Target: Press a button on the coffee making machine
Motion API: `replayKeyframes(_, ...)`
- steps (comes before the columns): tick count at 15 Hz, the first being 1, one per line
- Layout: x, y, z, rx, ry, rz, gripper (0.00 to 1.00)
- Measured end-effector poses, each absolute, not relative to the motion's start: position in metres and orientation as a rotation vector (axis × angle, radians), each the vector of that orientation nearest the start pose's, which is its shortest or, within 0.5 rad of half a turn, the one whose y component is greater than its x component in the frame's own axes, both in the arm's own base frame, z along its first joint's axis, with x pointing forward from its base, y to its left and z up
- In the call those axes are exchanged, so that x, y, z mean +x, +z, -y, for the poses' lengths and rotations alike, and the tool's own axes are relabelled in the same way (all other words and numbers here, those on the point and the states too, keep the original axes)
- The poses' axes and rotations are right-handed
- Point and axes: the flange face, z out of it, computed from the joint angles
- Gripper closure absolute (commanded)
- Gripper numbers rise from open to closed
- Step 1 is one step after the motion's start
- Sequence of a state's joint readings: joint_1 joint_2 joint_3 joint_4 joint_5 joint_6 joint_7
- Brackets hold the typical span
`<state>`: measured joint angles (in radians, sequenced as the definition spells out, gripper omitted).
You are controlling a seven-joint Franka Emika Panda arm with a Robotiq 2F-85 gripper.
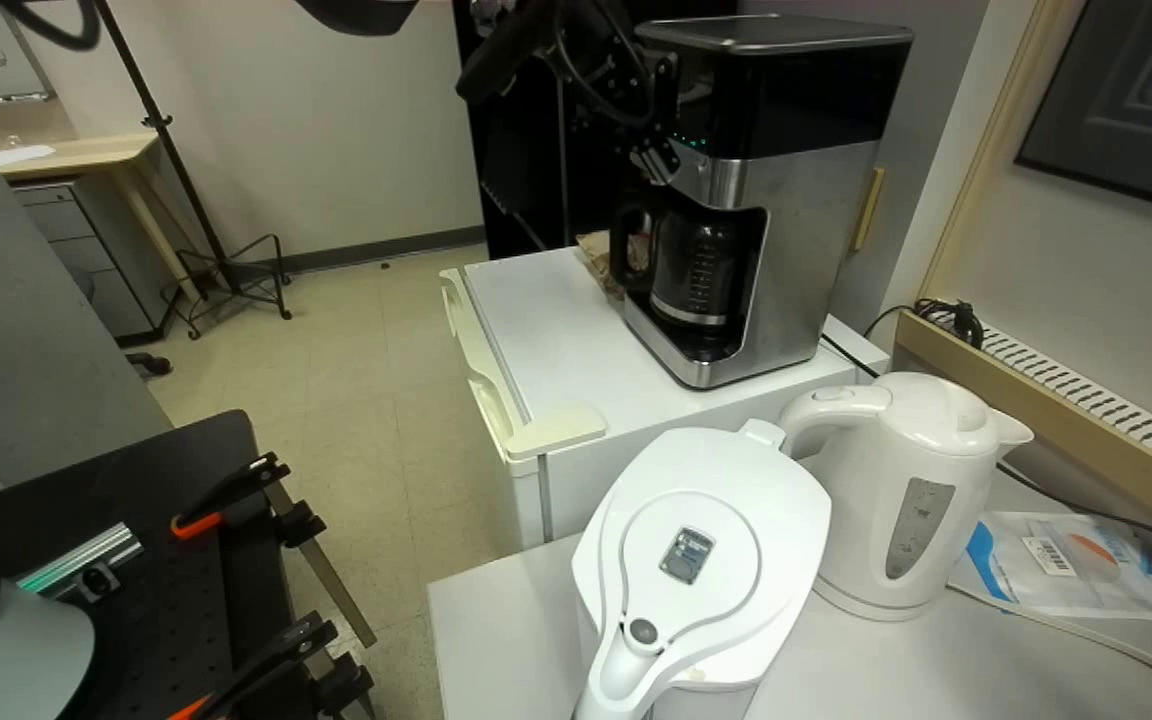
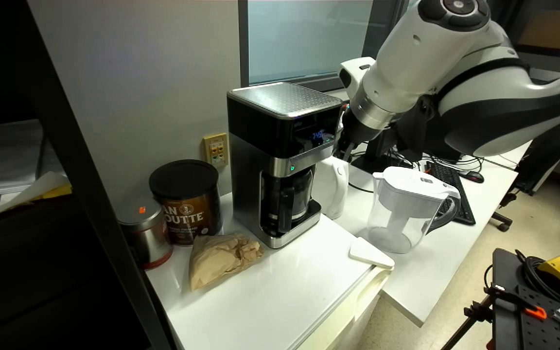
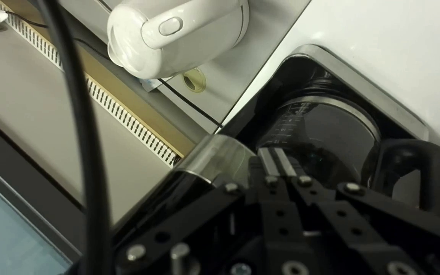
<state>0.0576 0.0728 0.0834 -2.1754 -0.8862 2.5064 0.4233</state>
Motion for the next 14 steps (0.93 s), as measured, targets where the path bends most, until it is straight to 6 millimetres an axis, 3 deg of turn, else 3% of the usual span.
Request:
replayKeyframes(5,0.519,0.377,-0.084,2.393,0.498,-0.667,1.0)
replayKeyframes(14,0.433,0.388,-0.088,2.147,0.605,-0.989,1.0)
